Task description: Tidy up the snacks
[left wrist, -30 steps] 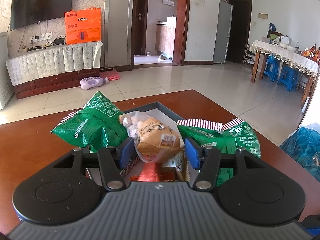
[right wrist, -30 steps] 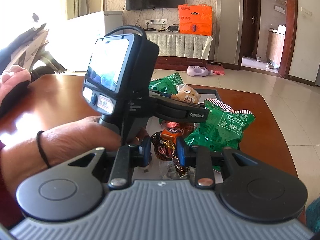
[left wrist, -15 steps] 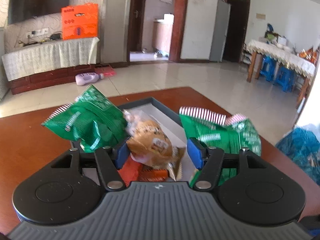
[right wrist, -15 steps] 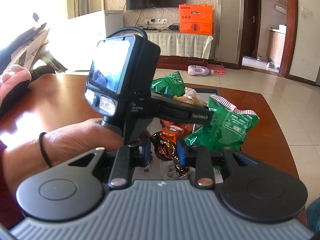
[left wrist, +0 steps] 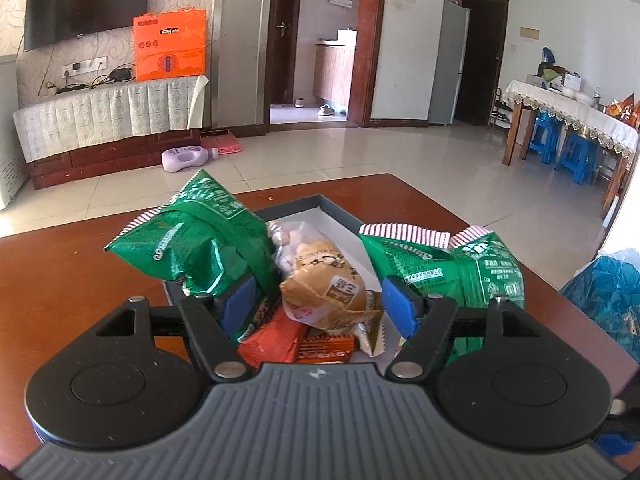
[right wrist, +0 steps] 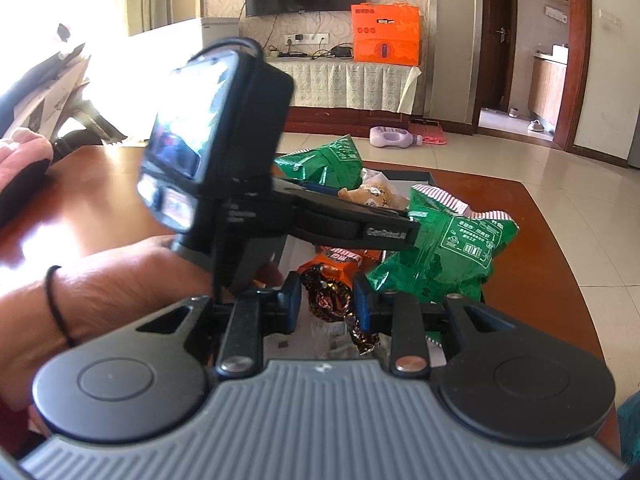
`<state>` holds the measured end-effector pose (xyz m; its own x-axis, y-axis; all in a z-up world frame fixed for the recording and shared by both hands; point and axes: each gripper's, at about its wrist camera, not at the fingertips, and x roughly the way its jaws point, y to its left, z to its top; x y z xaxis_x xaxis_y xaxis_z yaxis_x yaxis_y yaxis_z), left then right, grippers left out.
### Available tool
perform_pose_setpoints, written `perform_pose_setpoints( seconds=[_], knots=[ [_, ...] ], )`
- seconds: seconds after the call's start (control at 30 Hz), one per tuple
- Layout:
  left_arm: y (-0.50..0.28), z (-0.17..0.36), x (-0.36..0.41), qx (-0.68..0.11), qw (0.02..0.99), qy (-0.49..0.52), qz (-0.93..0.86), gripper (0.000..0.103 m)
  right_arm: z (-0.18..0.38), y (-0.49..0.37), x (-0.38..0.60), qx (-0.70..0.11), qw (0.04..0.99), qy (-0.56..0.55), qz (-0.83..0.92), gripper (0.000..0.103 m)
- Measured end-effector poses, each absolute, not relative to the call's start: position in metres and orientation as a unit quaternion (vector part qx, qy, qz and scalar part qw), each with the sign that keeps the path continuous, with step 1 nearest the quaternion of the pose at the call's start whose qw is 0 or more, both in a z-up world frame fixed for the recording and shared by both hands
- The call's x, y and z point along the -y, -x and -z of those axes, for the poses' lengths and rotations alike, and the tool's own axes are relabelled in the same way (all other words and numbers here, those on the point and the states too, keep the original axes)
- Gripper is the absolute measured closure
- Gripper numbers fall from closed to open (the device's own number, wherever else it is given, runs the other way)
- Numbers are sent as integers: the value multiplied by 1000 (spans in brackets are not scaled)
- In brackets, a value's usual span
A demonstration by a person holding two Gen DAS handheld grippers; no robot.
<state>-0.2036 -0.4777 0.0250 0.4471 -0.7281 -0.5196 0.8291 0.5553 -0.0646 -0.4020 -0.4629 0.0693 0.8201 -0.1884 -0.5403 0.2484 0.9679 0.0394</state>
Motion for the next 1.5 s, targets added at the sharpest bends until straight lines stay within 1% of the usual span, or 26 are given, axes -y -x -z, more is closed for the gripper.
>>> perform_pose_setpoints(
  seconds=[0.1, 0.3, 0.57, 0.67, 0.7, 0.83, 0.9, 1.0, 1.1, 1.17, 1.23, 1.33, 1.37, 1.4, 1.43, 1.5],
  knots=[
    [199, -24, 473, -257, 848, -98, 454, 28, -62, 395, 468, -278, 952, -67, 112, 72],
    [192, -30, 463, -256, 850, -79, 454, 27, -54, 390, 470, -291, 946, -56, 133, 72],
    [205, -31, 466, -244, 841, -102, 472, 27, -47, 381, 464, -296, 945, -54, 128, 72],
    [206, -32, 465, -241, 844, -103, 467, 27, -46, 381, 463, -297, 945, -43, 132, 69],
    [205, -32, 464, -241, 845, -102, 467, 27, -47, 383, 462, -292, 946, -38, 135, 66],
    [204, -35, 462, -240, 846, -97, 465, 26, -55, 390, 465, -274, 952, -39, 132, 66],
    [206, -35, 462, -240, 847, -99, 465, 25, -53, 390, 466, -278, 951, -39, 133, 66],
    [209, -34, 462, -236, 850, -108, 459, 19, -55, 392, 466, -270, 952, -38, 141, 65],
    [209, -33, 460, -235, 854, -109, 451, 15, -54, 392, 468, -275, 950, -45, 141, 63],
    [209, -34, 455, -237, 858, -99, 445, 5, -59, 396, 468, -262, 953, -43, 145, 63],
    [208, -36, 451, -237, 865, -90, 434, 2, -64, 402, 471, -246, 955, -53, 158, 63],
    [212, -40, 449, -237, 878, -102, 403, 0, -64, 405, 477, -248, 950, -72, 177, 61],
    [214, -39, 450, -240, 883, -117, 386, 0, -59, 403, 480, -267, 944, -84, 174, 56],
    [217, -39, 451, -240, 886, -132, 373, 0, -52, 399, 481, -293, 937, -97, 162, 58],
    [219, -39, 450, -236, 889, -142, 367, 0, -49, 399, 480, -299, 936, -100, 155, 58],
    [225, -39, 446, -232, 889, -147, 365, 0, -55, 403, 471, -287, 942, -88, 151, 58]
  ],
)
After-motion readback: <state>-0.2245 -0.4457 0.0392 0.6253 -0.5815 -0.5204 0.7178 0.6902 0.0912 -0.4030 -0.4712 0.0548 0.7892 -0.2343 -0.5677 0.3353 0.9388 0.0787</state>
